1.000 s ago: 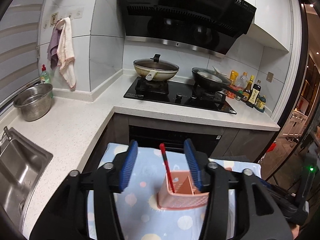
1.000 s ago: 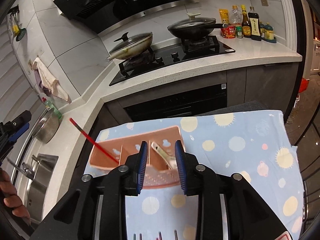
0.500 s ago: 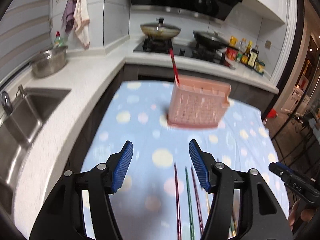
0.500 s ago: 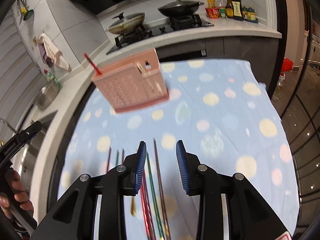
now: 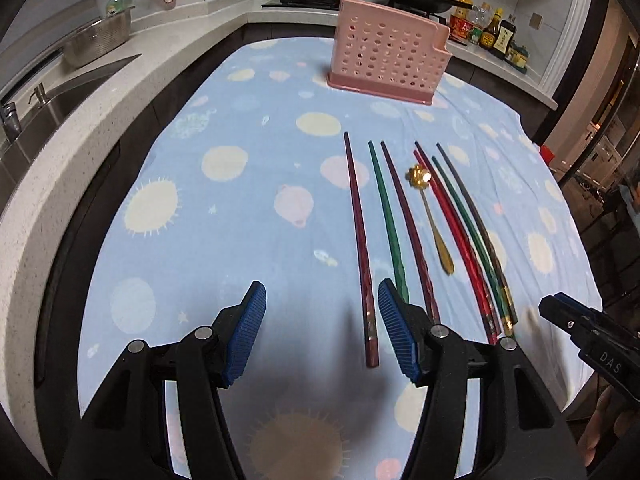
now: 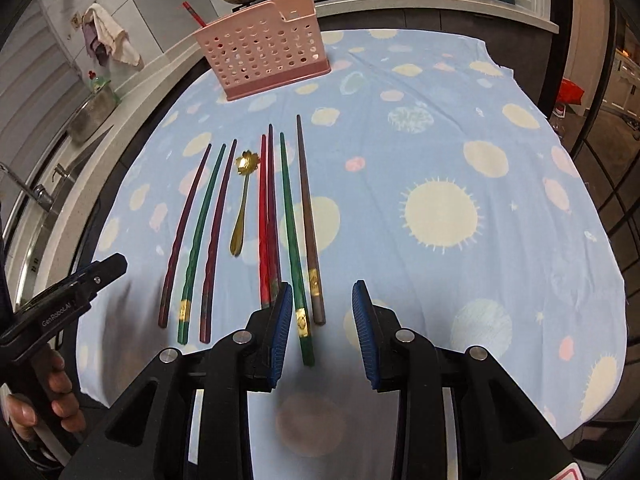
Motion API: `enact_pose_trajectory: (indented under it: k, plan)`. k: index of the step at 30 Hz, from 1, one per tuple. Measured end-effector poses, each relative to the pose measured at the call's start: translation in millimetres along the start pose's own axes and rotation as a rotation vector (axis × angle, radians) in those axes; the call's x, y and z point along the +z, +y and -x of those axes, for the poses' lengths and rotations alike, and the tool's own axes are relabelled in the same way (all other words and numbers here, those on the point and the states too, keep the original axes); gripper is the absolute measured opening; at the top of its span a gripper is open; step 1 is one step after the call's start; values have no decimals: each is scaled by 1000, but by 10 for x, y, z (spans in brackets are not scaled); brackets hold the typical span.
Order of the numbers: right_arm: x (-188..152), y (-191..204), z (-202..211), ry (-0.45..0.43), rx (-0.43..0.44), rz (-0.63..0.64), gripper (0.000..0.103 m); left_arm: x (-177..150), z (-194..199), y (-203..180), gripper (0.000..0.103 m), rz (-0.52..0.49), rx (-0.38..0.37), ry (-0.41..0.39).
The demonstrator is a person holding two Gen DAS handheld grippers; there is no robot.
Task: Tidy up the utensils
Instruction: 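Move both open tools back over the remaining chopsticks, then grasp the brown gold-banded chopstick with the right tool while the left tool grasps a red chopstick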
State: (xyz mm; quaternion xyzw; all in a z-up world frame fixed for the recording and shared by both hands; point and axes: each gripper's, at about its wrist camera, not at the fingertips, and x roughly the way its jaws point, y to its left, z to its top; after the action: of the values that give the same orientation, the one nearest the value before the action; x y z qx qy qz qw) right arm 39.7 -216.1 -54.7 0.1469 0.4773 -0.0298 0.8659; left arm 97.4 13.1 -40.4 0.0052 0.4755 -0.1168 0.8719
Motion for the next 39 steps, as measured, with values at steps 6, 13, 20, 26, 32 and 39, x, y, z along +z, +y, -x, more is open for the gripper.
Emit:
enact_pose_trajectory:
  k: [6, 13, 20, 26, 32, 39]
  plan:
    - [-85, 40, -31, 5, -6, 14, 31, -154, -62, -57, 55, -14, -19, 17]
    - [-75, 48, -94, 7, -8, 15, 31, -199, -215, -143, 49, -52, -26, 43]
    - [-14, 37, -194, 2, -30, 21, 25, -224, -282, -105, 42, -40, -40, 57]
    - [29, 53, -319, 13, -38, 32, 19, -233, -277, -100, 41, -41, -40, 54]
    - [50, 53, -405, 21, -50, 41, 13, -237, -278, -101, 41, -45, -37, 51]
    - [21, 92, -460, 17, -70, 81, 9, -242, -278, -101, 41, -44, -35, 46]
